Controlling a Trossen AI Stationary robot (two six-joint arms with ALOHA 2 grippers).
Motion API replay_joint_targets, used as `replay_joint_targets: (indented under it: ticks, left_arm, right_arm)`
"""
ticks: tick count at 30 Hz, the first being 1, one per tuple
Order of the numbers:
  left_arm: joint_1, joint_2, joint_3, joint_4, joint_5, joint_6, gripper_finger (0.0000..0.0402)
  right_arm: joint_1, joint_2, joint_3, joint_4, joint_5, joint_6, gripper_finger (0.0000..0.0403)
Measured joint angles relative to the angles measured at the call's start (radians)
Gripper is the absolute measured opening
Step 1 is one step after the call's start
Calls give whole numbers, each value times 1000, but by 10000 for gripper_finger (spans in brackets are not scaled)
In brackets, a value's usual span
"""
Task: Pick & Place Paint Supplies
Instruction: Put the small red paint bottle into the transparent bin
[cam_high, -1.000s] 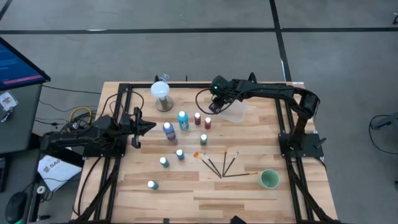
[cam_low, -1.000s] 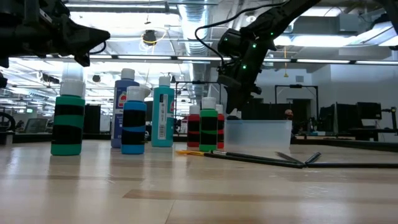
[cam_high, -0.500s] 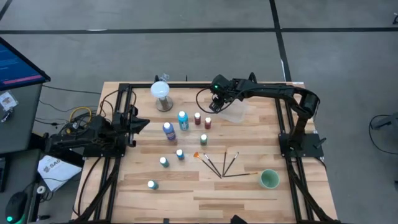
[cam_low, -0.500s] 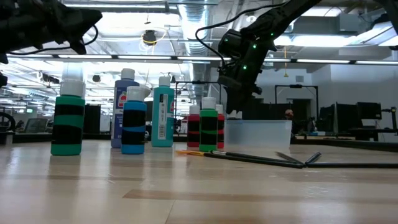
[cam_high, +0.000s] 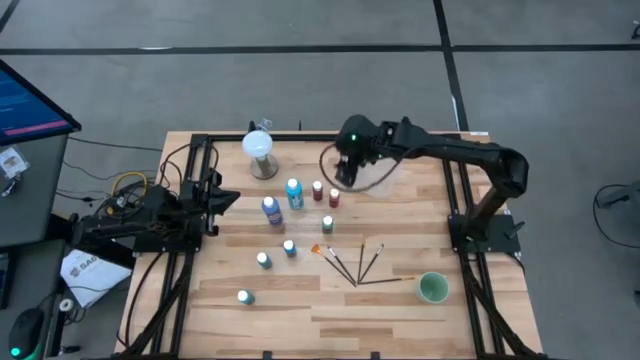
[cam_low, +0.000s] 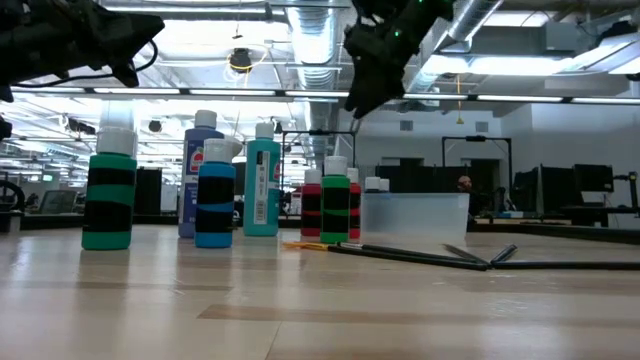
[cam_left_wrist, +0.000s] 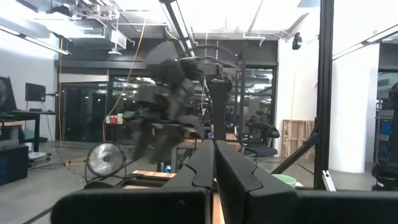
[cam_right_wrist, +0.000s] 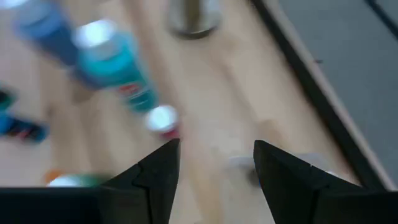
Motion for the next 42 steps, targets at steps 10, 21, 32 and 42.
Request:
replay_joint_targets:
  ticks: [10, 21, 32, 42]
  left_arm:
    - [0, 0, 0, 3, 0, 0, 2]
    - [0, 0, 0, 3, 0, 0, 2]
    - [1, 0, 0, 3, 0, 0, 2]
    - [1, 0, 0, 4, 0, 0, 2]
  right_arm:
    - [159, 112, -2, -11, -2, -118, 263]
    - [110, 160, -1, 0, -3, -111, 278]
    - [96, 209, -5, -4, -15, -112, 278]
    - [64, 256, 0, -10, -23, -108, 268]
